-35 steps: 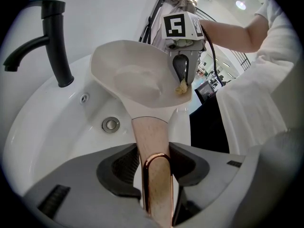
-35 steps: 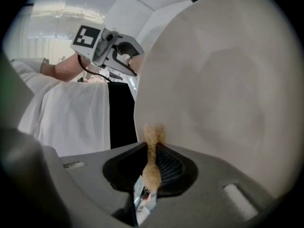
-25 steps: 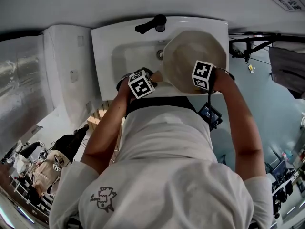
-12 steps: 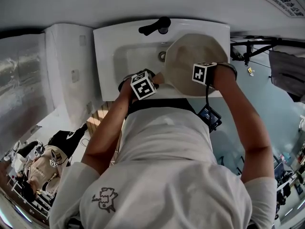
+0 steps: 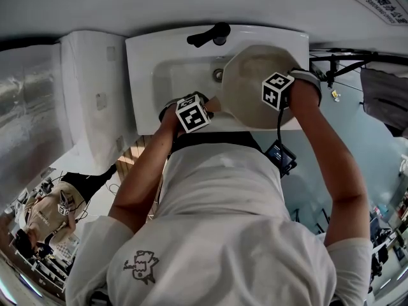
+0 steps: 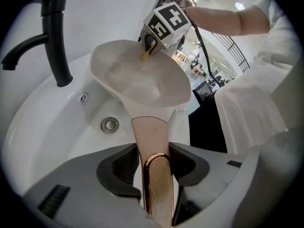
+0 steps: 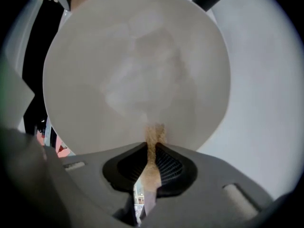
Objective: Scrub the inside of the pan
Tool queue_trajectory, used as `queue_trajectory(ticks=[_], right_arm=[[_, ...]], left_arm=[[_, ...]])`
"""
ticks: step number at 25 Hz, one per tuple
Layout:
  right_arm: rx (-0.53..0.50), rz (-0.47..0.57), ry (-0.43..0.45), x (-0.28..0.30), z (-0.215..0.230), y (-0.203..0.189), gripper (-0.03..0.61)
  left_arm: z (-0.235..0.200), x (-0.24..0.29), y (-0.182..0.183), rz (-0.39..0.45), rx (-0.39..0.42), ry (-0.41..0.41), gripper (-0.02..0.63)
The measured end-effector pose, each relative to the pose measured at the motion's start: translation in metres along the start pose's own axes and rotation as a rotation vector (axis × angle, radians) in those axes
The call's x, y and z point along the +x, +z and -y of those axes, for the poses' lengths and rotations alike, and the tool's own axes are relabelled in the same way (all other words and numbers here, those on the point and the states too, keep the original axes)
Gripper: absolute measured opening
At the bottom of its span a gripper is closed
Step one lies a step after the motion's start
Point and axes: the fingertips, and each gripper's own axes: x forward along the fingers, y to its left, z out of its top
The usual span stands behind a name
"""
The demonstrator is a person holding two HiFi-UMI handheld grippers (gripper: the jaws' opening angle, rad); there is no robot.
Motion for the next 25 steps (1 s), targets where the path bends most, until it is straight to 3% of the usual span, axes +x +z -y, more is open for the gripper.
queue_trajectory(ticks=[7, 12, 25], right_arm=[[0.006, 0.16, -0.275, -0.029, 0.049, 0.025, 0.054], [0.014, 0.279, -0.402, -0.047, 0.072, 0.044, 0.054], [-0.032, 0.526, -0.437, -0.065, 0.07, 0.12, 0.054]], left_arm=[[0.0, 0.0, 0.0, 0.005, 0.004, 0.005, 0.179], [-0.001, 0.0, 0.0, 0.002, 0.004, 0.006, 0.179], [-0.001, 0.0, 0.0, -0.009, 0.007, 0.012, 0.179]])
